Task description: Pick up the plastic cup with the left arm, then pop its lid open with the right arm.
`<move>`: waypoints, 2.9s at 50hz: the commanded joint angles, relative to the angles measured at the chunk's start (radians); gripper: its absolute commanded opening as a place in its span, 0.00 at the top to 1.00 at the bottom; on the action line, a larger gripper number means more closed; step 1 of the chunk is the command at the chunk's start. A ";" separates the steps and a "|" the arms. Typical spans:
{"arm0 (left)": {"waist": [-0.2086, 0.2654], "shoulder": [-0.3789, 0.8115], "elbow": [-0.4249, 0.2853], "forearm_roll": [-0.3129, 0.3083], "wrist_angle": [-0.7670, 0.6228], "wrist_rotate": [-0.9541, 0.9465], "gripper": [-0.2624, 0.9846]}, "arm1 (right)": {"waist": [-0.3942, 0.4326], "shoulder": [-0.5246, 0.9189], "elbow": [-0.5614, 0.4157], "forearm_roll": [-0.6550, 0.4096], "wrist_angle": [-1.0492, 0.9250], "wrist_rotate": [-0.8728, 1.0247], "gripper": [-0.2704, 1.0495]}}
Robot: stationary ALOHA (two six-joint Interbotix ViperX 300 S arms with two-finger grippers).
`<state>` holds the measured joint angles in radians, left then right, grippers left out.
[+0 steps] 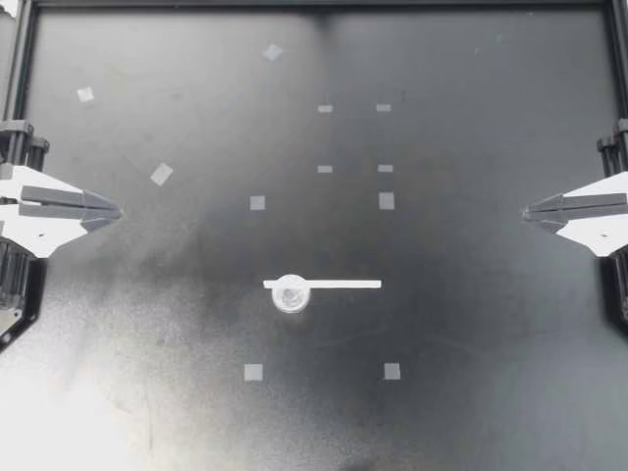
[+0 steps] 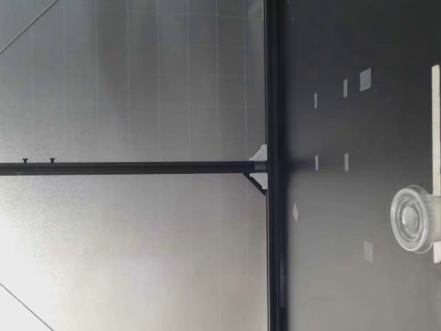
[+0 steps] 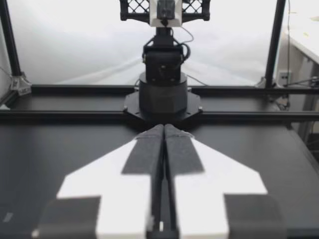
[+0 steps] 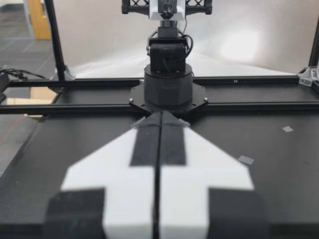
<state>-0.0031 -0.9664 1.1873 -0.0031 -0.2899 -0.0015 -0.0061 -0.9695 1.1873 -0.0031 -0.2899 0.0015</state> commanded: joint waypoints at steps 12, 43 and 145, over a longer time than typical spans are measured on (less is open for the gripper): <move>-0.012 -0.023 0.052 0.000 -0.032 0.026 0.82 | -0.071 0.032 0.026 0.009 -0.003 0.038 0.85; -0.012 0.322 -0.064 -0.067 0.100 0.005 0.73 | -0.018 0.531 -0.284 0.006 0.206 0.060 0.85; -0.048 1.089 -0.268 -0.081 -0.080 -0.018 0.31 | 0.034 1.201 -0.592 0.008 0.130 0.196 0.85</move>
<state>-0.0491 0.1335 0.9373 -0.0844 -0.3528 -0.0215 0.0245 0.2439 0.6090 0.0046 -0.1565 0.1979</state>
